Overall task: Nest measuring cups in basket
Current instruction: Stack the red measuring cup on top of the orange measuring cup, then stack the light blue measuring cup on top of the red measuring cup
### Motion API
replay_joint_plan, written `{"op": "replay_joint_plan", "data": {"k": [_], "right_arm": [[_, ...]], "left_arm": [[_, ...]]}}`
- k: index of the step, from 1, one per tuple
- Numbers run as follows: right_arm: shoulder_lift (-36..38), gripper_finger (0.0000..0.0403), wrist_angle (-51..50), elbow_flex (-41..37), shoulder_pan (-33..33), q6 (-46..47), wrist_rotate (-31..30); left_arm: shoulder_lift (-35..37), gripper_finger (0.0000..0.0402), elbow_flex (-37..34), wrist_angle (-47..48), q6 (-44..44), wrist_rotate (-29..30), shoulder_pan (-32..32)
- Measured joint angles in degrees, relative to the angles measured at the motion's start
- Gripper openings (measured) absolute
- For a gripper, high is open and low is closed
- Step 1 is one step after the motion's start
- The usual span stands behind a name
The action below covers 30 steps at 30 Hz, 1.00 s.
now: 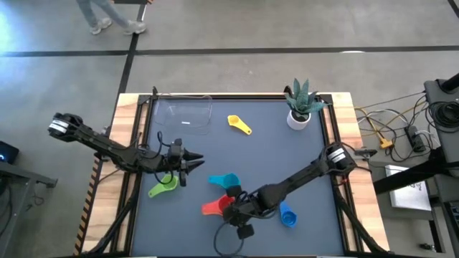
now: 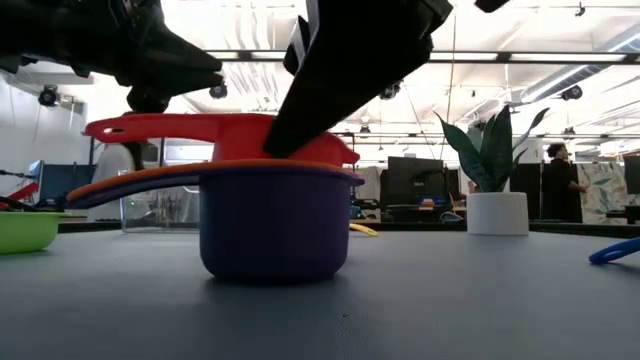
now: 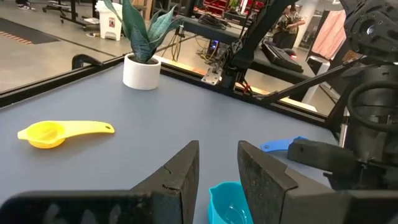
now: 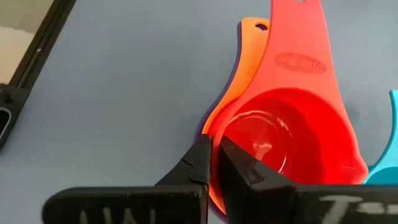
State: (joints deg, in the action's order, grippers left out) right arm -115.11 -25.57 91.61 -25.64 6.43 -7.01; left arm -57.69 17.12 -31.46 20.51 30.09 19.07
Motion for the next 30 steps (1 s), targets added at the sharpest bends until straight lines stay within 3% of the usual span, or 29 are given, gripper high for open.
{"op": "replay_joint_plan", "data": {"k": [4, 12, 17, 22, 25, 30], "right_arm": [[0.2, 0.0024, -0.1, 0.0, 0.2, 0.1, 0.5], [2.9, 0.0112, -3.5, 0.0, 0.0, 0.2, 1.2], [5.5, 0.0146, -8.0, 0.0, -0.1, 1.8, -0.8], [8.3, 0.0154, -10.8, -1.5, -0.6, 4.8, -7.0], [9.9, 0.015, -10.8, -4.6, -0.6, 6.9, -7.2], [14.0, 0.0137, -7.7, -13.0, -0.9, 12.1, -8.6]], "left_arm": [[0.0, 0.0093, 0.0, 0.0, -0.3, 0.0, 0.0], [-0.3, 0.0093, 0.0, -0.1, -0.3, 0.0, 0.0], [-0.4, 0.0093, 0.0, 0.0, -0.3, 0.0, 0.0], [-1.2, 0.0093, 0.0, 1.0, 0.3, -1.9, 0.0], [-2.7, 0.0093, 0.1, 1.3, -0.3, -5.7, 0.0], [-7.0, 0.0093, 3.9, 5.9, -3.1, -5.8, 0.0]]}}
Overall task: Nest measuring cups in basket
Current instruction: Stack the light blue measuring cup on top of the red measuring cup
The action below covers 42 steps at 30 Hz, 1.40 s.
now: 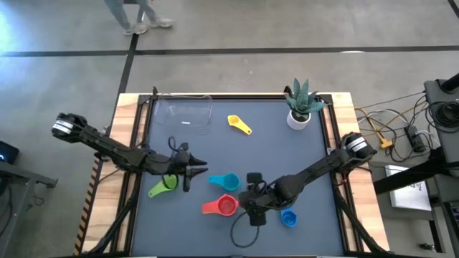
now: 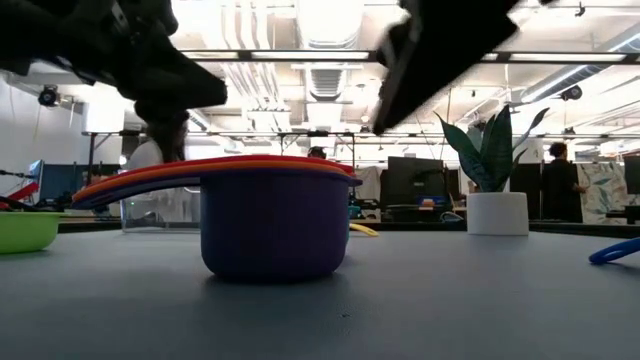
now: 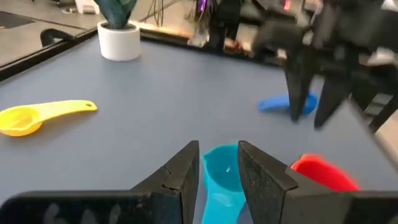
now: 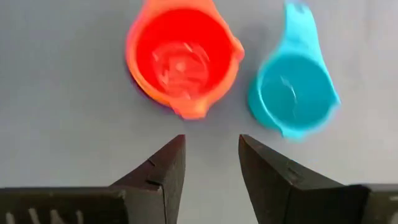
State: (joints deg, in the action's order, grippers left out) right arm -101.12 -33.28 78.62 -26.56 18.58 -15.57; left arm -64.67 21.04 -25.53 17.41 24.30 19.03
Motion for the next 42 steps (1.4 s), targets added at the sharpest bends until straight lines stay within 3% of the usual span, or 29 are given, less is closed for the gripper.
{"op": "replay_joint_plan", "data": {"k": [7, 13, 19, 22, 27, 32, 42], "right_arm": [[9.7, 0.0132, 8.5, -14.1, -1.8, 7.8, -1.5], [19.1, 0.0132, 14.9, -24.5, -4.8, 12.5, -7.9], [26.1, 0.0132, 20.8, -31.2, -8.0, 14.0, -14.6], [27.7, 0.0132, 22.9, -33.8, -8.9, 13.8, -16.5], [28.6, 0.0132, 24.0, -34.5, -9.3, 13.5, -17.4], [28.7, 0.0132, 25.5, -34.5, -9.3, 12.2, -17.5], [28.6, 0.0132, 25.8, -34.3, -9.3, 11.3, -17.5]], "left_arm": [[-11.2, 0.0093, 11.4, 16.3, -1.9, 0.1, 0.1], [-21.3, 0.0095, 24.7, 22.7, -5.6, -1.9, 0.4], [-27.6, 0.0126, 38.6, 49.5, -5.4, -3.2, 0.3], [-29.5, 0.0154, 43.0, 57.5, -4.8, -4.3, 0.0], [-31.5, 0.0203, 44.4, 60.4, -6.2, -8.8, -0.7], [-32.4, 0.0237, 41.1, 57.2, -6.4, -9.1, -1.4], [-32.4, 0.0249, 34.0, 47.6, -8.4, -10.1, -3.7]]}}
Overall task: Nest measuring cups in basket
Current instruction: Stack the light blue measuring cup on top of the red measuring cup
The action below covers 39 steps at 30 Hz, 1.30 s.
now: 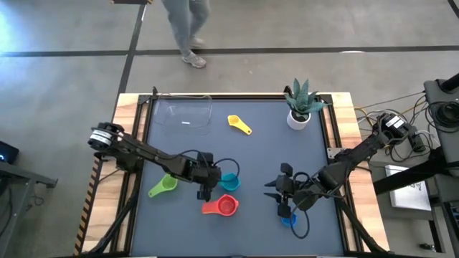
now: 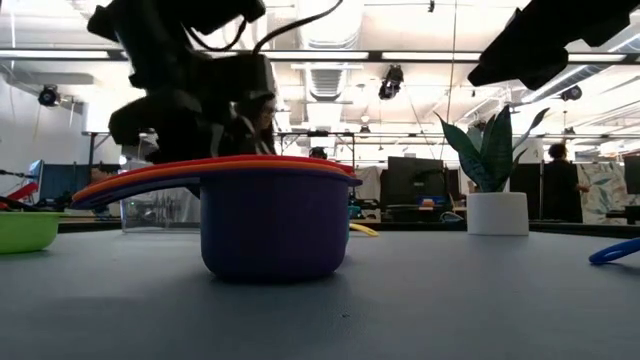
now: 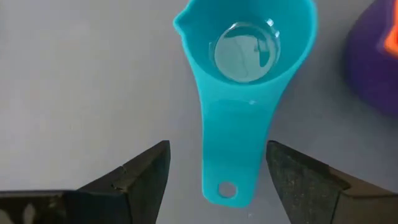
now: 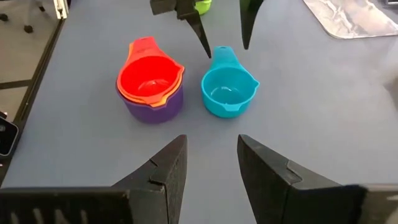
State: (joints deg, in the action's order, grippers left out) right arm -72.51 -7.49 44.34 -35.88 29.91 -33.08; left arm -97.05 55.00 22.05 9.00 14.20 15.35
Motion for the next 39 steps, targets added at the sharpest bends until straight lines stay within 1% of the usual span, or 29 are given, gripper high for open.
{"op": "replay_joint_plan", "data": {"k": [3, 8, 12, 18, 24, 26, 30, 34, 36, 39], "right_arm": [[0.0, 0.0132, 0.1, 0.0, 0.0, -0.1, 0.0], [0.0, 0.0132, 0.1, 0.0, 0.0, -0.5, -0.1], [0.0, 0.0132, 0.1, 0.0, 0.0, -0.5, -0.1], [0.0, 0.0132, 0.1, 0.0, 0.0, -0.8, -0.1], [0.0, 0.0132, 0.1, 0.0, 0.0, -1.3, -0.1], [0.0, 0.0132, 0.1, 0.0, 0.0, -1.3, -0.1], [0.0, 0.0132, 0.1, 0.0, 0.0, -1.4, -0.1], [0.0, 0.0132, 0.0, 0.0, 0.0, -1.4, -0.1], [0.0, 0.0132, -0.1, 0.0, 0.0, -1.4, -0.1], [0.0, 0.0132, -0.1, 0.0, 0.0, -1.4, -0.1]], "left_arm": [[-0.6, 0.0249, -0.6, -1.4, -0.5, -0.4, -0.7], [-1.6, 0.024, -1.9, -6.2, -2.4, -3.4, -2.1], [-2.3, 0.0208, -1.8, -6.8, -3.7, -4.7, -2.8], [-2.5, 0.0121, -1.8, -6.9, -5.5, -4.8, -2.8], [-2.2, 0.012, -0.9, -6.4, -6.9, -4.3, -2.8], [-1.7, 0.012, -0.1, -4.9, -7.2, -3.0, -2.8], [-0.2, 0.0122, 2.9, 2.8, -7.5, -0.3, -2.8], [2.6, 0.0123, 6.4, 9.8, -6.3, -0.2, -1.9], [3.8, 0.0123, 8.2, 13.7, -3.9, -0.2, -0.8], [5.0, 0.0124, 11.7, 19.5, 3.5, -1.5, 1.5]]}}
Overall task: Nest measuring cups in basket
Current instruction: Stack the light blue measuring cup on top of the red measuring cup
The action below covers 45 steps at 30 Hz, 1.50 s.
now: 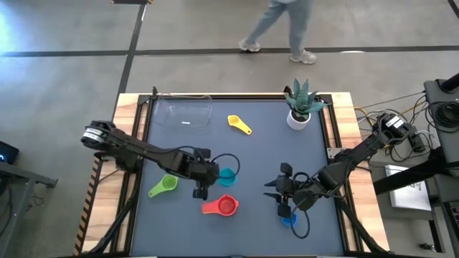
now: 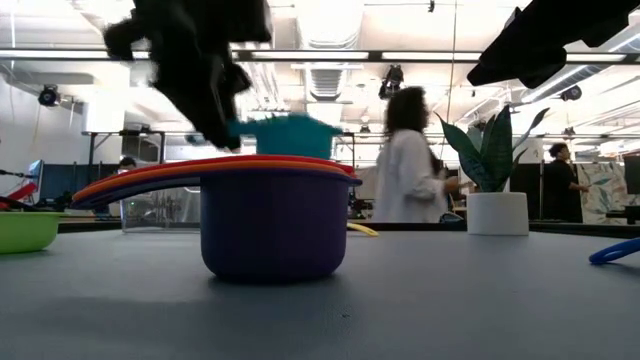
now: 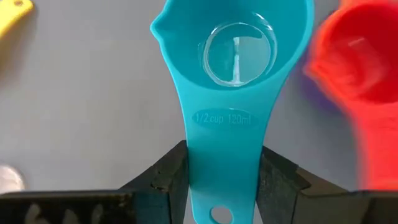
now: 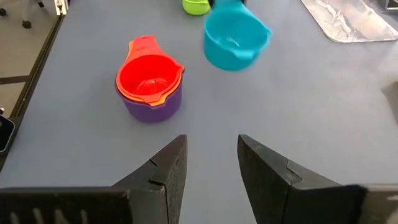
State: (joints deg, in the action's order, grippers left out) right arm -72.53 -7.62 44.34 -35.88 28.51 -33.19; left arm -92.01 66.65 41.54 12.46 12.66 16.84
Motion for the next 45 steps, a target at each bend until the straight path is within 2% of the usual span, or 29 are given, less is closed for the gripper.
{"op": "replay_joint_plan", "data": {"k": [5, 9, 14, 35, 39, 45], "right_arm": [[0.0, 0.0132, 0.0, 0.0, 0.0, 0.0, 0.0], [0.0, 0.0132, 0.0, 0.0, 0.0, 0.0, 0.0], [0.0, 0.0132, 0.2, 0.0, 0.0, 0.3, 0.0], [0.0, 0.0132, 0.2, 0.0, 0.0, 0.4, 0.0], [0.0, 0.0132, 0.3, 0.0, 0.0, 0.4, 0.0], [0.0, 0.0132, 0.2, 0.0, 0.0, 0.4, 0.0]], "left_arm": [[0.3, 0.0125, 4.0, 2.8, 10.4, 0.6, 7.2], [-0.9, 0.0125, 6.0, 2.6, 16.5, 5.5, 12.7], [-2.3, 0.0126, 6.5, 2.5, 21.2, 10.7, 16.6], [-10.4, 0.0129, 5.9, -0.6, 24.9, 10.2, 17.3], [-11.1, 0.0149, 5.9, -1.6, 26.2, 8.7, 17.3], [-11.8, 0.0198, 6.1, -1.7, 26.2, 6.7, 17.3]]}}
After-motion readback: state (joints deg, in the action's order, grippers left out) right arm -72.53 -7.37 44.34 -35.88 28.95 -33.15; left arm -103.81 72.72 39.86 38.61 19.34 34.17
